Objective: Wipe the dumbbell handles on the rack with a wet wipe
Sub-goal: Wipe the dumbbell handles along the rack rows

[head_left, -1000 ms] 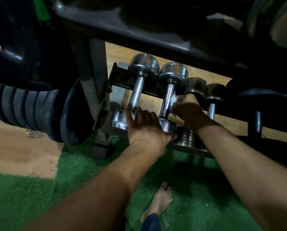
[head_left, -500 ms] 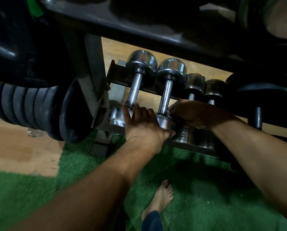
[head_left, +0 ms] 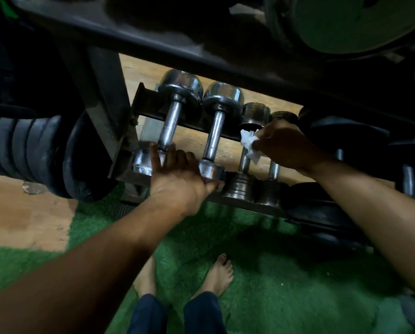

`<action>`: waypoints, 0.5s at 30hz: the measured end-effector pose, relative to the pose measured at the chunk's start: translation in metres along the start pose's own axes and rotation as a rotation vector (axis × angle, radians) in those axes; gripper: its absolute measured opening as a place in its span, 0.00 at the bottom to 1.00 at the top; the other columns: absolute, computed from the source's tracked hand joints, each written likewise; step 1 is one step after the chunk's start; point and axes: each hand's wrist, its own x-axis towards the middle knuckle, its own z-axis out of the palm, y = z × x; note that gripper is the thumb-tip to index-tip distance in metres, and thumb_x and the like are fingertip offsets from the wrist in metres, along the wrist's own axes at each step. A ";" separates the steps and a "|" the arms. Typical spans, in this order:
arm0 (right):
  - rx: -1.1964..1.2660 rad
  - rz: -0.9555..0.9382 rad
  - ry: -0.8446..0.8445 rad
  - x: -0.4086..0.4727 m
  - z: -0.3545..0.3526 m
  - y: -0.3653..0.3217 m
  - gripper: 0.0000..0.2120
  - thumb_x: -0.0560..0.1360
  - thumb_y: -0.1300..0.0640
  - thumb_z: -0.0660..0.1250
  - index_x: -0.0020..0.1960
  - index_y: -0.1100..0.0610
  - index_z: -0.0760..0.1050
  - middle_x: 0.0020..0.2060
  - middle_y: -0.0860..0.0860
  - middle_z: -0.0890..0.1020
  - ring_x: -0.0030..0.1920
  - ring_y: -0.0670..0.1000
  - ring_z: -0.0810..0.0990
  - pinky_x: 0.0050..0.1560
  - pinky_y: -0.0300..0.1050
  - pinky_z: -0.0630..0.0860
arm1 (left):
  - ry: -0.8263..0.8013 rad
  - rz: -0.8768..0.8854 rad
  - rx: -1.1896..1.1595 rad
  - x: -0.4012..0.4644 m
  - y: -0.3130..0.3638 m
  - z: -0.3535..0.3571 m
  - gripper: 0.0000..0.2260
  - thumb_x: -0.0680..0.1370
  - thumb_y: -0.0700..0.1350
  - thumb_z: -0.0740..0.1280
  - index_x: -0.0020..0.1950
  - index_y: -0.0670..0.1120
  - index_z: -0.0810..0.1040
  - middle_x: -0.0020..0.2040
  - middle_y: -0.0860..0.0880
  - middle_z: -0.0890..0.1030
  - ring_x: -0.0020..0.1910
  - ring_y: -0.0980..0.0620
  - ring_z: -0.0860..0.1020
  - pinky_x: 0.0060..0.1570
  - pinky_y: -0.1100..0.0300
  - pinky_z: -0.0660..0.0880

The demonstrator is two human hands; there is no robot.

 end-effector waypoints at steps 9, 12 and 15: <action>-0.233 -0.232 0.013 -0.019 0.026 0.023 0.13 0.75 0.56 0.70 0.59 0.51 0.82 0.56 0.55 0.80 0.56 0.57 0.80 0.51 0.43 0.71 | 0.280 0.152 -0.088 -0.038 0.039 0.028 0.38 0.83 0.64 0.46 0.82 0.41 0.37 0.83 0.41 0.40 0.82 0.42 0.41 0.78 0.37 0.40; -0.250 -0.281 -0.075 -0.017 0.033 0.025 0.16 0.76 0.56 0.69 0.64 0.49 0.78 0.60 0.55 0.78 0.61 0.59 0.78 0.55 0.46 0.72 | 0.238 0.324 -0.019 -0.053 0.063 0.039 0.36 0.84 0.63 0.44 0.81 0.43 0.33 0.81 0.44 0.33 0.80 0.45 0.32 0.77 0.40 0.32; -0.305 -0.349 -0.122 -0.019 0.036 0.029 0.16 0.80 0.55 0.64 0.66 0.41 0.76 0.59 0.52 0.77 0.61 0.57 0.76 0.53 0.44 0.69 | 0.150 0.307 -0.008 -0.057 0.079 0.050 0.39 0.84 0.63 0.46 0.79 0.42 0.27 0.79 0.42 0.28 0.79 0.46 0.30 0.76 0.42 0.29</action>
